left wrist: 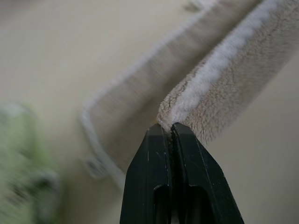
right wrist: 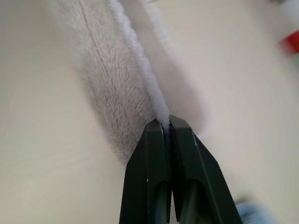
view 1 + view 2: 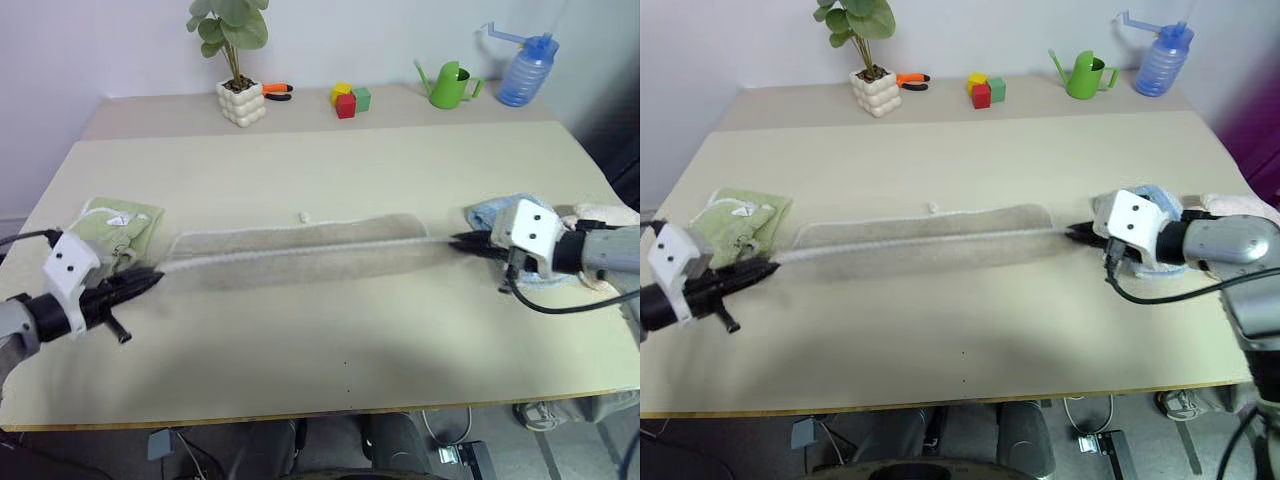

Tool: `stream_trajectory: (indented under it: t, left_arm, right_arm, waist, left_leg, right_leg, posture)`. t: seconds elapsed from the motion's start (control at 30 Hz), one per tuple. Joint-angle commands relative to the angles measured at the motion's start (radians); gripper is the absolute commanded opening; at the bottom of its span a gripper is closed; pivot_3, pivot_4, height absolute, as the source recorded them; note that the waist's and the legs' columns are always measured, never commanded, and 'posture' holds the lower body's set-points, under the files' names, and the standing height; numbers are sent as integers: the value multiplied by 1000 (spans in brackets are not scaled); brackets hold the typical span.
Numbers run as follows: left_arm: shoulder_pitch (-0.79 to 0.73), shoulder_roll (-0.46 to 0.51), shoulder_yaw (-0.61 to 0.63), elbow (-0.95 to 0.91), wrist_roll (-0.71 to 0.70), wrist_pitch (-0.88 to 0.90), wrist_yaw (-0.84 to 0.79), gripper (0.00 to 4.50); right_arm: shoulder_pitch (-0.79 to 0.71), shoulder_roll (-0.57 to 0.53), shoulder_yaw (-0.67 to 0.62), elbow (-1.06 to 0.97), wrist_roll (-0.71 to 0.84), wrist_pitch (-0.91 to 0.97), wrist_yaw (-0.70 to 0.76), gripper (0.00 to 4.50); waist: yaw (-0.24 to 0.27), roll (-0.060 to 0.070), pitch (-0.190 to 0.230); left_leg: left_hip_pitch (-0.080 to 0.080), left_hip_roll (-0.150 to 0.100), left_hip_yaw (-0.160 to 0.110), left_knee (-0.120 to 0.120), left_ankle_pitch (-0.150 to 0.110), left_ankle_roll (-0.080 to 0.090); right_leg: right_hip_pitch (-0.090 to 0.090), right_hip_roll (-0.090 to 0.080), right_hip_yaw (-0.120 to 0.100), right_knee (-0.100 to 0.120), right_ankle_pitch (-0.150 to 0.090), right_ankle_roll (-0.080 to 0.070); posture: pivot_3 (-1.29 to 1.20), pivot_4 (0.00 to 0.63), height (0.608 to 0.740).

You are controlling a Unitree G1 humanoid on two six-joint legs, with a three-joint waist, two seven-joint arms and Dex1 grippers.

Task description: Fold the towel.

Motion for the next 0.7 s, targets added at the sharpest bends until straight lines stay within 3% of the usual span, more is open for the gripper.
stream_trajectory:
  t: [0.03,0.3,0.7]
  left_arm:
    - [29,23,48,-25,-6,30,-21,0]
    - [-167,-31,-100,153,128,-76,92,0]
    - [-407,-82,-286,475,254,-240,91,0]
  right_arm:
    - [-4,-19,-46,-29,34,41,21,53]
    - [-198,109,95,159,-107,-69,-63,53]
    - [-459,312,241,600,-288,-309,-131,53]
  waist:
    - [0,0,0]
    - [1,0,0]
    - [-4,0,0]
  left_leg:
    - [1,0,0,0,0,0]
    - [1,1,1,0,0,-1]
    - [-1,1,2,0,3,-7]
  right_leg:
    - [1,0,0,0,0,0]
    - [2,0,0,-2,0,0]
    - [-3,0,0,0,0,0]
  posture:
    - [0,150,732]
    - [0,150,732]
    - [0,150,732]
